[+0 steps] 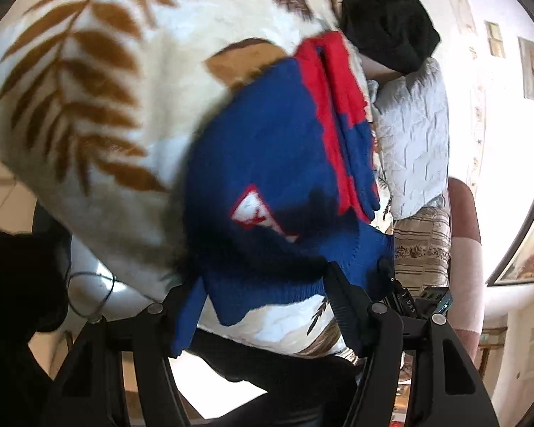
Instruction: Fold small clothes
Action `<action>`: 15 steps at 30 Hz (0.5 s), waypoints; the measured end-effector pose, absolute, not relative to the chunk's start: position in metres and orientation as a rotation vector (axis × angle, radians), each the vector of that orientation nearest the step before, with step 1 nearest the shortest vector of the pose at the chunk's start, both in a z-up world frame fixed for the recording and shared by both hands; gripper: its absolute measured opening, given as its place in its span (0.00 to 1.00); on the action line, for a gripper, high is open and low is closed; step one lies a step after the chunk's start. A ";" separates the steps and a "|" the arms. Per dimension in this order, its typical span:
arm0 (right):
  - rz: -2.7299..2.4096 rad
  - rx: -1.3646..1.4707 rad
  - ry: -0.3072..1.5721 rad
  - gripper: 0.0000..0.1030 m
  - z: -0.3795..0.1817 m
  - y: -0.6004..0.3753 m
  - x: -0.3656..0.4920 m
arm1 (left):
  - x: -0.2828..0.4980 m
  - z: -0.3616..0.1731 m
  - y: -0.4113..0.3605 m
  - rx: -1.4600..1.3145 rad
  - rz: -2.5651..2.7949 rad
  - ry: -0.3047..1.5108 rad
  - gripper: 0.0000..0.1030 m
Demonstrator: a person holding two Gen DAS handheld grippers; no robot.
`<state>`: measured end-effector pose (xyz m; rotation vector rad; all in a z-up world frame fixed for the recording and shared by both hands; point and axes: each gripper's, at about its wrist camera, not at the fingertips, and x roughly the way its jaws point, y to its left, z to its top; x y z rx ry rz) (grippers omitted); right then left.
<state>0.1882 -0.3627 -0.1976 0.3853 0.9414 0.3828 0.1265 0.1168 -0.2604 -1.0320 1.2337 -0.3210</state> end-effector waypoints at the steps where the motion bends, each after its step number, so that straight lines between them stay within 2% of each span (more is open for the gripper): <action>1: 0.383 0.387 0.940 0.08 -0.197 -0.363 0.188 | 0.128 -0.259 0.117 -1.034 -0.326 1.215 0.38; 2: 0.385 0.390 0.937 0.08 -0.197 -0.364 0.188 | 0.130 -0.258 0.117 -1.032 -0.335 1.201 0.27; 4: 0.387 0.394 0.926 0.08 -0.194 -0.365 0.187 | 0.136 -0.254 0.115 -0.998 -0.335 1.186 0.19; 9: 0.390 0.401 0.893 0.08 -0.188 -0.366 0.187 | 0.152 -0.224 0.110 -0.923 -0.379 1.096 0.15; 15: 0.374 0.442 0.833 0.08 -0.174 -0.376 0.199 | 0.214 -0.164 0.103 -0.835 -0.462 0.979 0.14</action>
